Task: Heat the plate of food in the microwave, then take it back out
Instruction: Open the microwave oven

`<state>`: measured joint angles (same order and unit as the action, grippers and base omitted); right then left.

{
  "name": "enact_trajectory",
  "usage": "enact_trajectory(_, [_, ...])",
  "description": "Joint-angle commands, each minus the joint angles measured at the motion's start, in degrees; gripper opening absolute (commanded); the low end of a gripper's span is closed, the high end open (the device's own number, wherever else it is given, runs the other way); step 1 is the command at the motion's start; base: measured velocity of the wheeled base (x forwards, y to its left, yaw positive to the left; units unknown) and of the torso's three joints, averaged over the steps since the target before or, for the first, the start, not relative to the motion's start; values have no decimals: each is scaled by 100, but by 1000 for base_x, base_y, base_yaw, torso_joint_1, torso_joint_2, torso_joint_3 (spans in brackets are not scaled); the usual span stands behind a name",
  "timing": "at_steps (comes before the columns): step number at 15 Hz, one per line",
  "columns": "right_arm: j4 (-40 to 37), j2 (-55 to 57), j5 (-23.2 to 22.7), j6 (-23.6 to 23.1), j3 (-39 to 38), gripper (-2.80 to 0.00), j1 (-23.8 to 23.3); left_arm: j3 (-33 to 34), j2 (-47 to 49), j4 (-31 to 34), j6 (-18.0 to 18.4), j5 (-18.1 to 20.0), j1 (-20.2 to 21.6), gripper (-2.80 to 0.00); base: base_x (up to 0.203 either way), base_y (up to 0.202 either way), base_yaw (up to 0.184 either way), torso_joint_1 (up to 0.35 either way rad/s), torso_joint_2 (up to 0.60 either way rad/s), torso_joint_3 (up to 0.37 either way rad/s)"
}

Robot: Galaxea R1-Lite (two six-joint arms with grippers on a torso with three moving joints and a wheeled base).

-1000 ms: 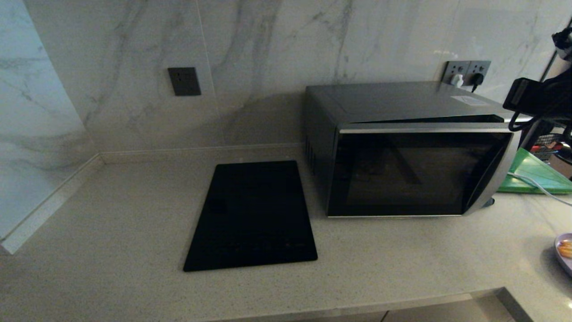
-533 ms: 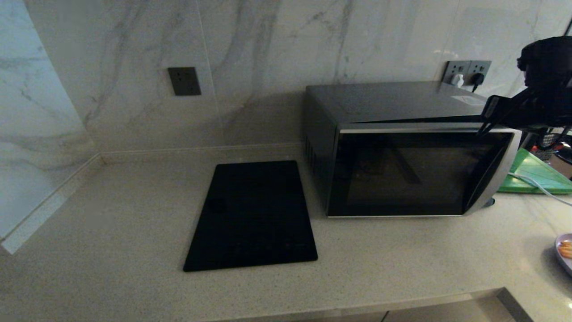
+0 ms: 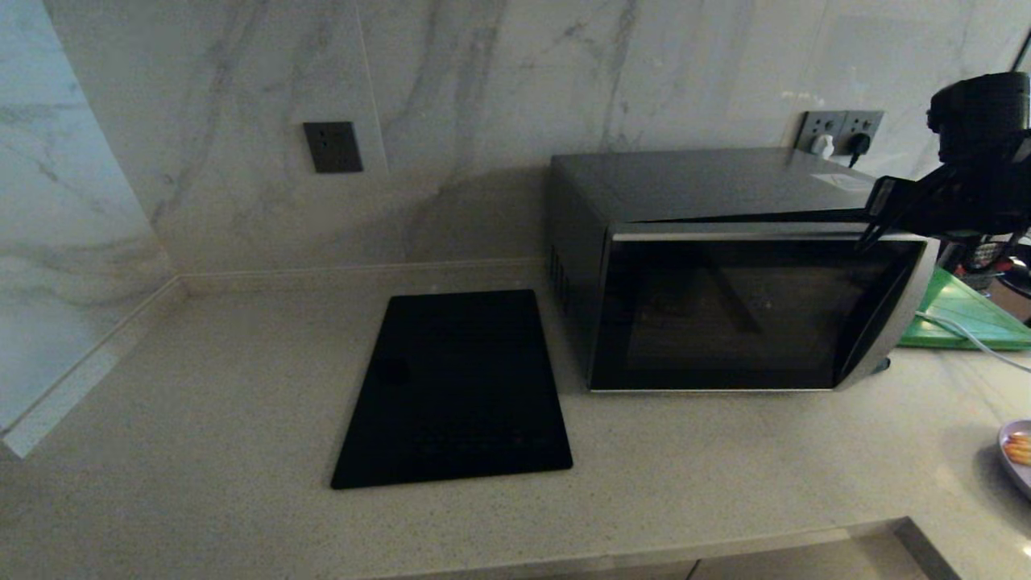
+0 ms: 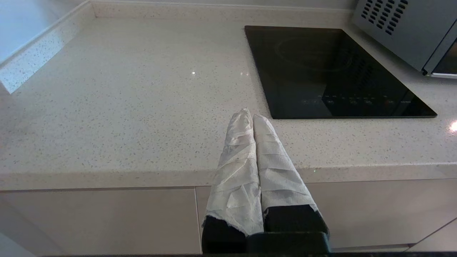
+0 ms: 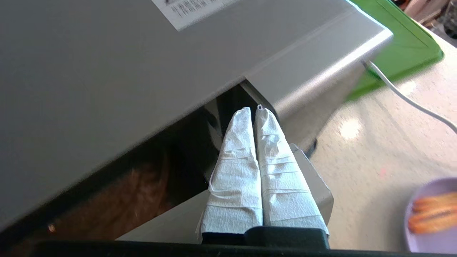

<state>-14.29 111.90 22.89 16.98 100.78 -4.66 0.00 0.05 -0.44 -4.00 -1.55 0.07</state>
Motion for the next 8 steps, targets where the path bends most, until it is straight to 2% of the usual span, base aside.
enact_trajectory(1, [-56, -182, 5, 42, -142, -280, 0, 0, 4, -9, -4, -3, 1, -280, 0, 0, 0, 0, 0, 0])
enact_trajectory(5, [-89, -602, 15, 43, -490, -280, 87, 0, 4, -1, -4, -3, 1, -280, 0, 0, 0, 0, 0, 0])
enact_trajectory(8, [-397, -1010, 14, 55, -774, -280, 219, 0, 4, -9, -4, -3, 1, -280, 0, 0, 0, 0, 0, 0])
